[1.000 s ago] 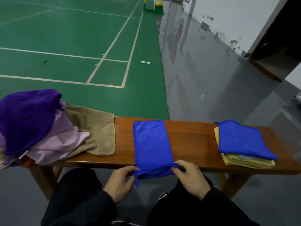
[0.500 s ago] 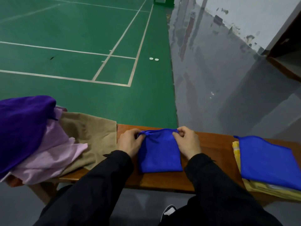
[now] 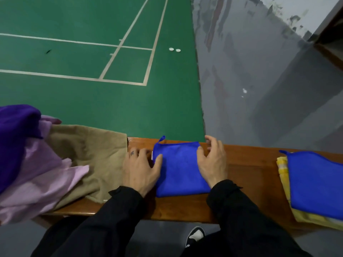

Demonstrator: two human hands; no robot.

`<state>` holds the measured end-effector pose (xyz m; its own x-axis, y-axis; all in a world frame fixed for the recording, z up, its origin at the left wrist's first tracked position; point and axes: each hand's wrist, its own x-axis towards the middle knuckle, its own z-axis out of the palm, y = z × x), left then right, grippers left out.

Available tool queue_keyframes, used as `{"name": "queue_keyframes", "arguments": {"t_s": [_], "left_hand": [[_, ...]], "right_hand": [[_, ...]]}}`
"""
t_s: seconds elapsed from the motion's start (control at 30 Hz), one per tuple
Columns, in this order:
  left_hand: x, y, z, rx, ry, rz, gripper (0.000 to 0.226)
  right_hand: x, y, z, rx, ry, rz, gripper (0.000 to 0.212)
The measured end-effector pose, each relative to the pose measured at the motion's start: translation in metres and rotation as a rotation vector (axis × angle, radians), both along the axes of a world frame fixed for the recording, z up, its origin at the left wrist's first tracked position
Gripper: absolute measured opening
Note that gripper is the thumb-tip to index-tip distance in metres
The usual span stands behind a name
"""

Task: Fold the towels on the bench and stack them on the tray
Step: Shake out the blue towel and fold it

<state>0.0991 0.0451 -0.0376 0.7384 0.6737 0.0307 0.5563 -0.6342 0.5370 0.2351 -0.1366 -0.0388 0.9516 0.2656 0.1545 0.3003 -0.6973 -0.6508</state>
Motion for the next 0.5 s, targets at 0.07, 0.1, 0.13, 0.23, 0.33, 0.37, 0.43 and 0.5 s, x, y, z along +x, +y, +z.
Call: {"name": "queue_keyframes", "arguments": {"t_s": [0.07, 0.1, 0.13, 0.23, 0.33, 0.37, 0.43, 0.5], "left_hand": [[-0.009, -0.016, -0.001, 0.106, 0.164, -0.022, 0.051], [-0.010, -0.025, -0.002, 0.113, 0.179, -0.039, 0.046], [-0.010, -0.033, -0.001, 0.086, 0.146, -0.058, 0.038], [-0.010, -0.053, 0.006, -0.209, -0.113, -0.115, 0.016], [-0.016, -0.067, 0.024, -0.634, -0.352, -0.141, 0.014], [-0.018, -0.071, 0.032, -0.680, -0.394, -0.143, 0.018], [-0.019, -0.083, 0.051, -0.723, -0.449, -0.169, 0.035], [-0.018, -0.098, 0.071, -0.753, -0.454, -0.217, 0.066]], "right_hand": [[-0.017, -0.007, -0.007, -0.299, -0.153, 0.026, 0.054], [-0.024, -0.009, -0.011, -0.407, -0.193, 0.035, 0.057], [-0.031, -0.011, -0.014, -0.441, -0.197, 0.036, 0.057], [-0.046, -0.014, -0.013, -0.284, -0.091, 0.044, 0.035], [-0.061, -0.028, -0.004, 0.028, 0.091, 0.029, 0.013], [-0.064, -0.035, 0.004, 0.163, 0.188, -0.009, 0.010], [-0.070, -0.052, 0.023, 0.447, 0.356, -0.095, 0.011], [-0.075, -0.075, 0.040, 0.675, 0.444, -0.134, 0.030]]}}
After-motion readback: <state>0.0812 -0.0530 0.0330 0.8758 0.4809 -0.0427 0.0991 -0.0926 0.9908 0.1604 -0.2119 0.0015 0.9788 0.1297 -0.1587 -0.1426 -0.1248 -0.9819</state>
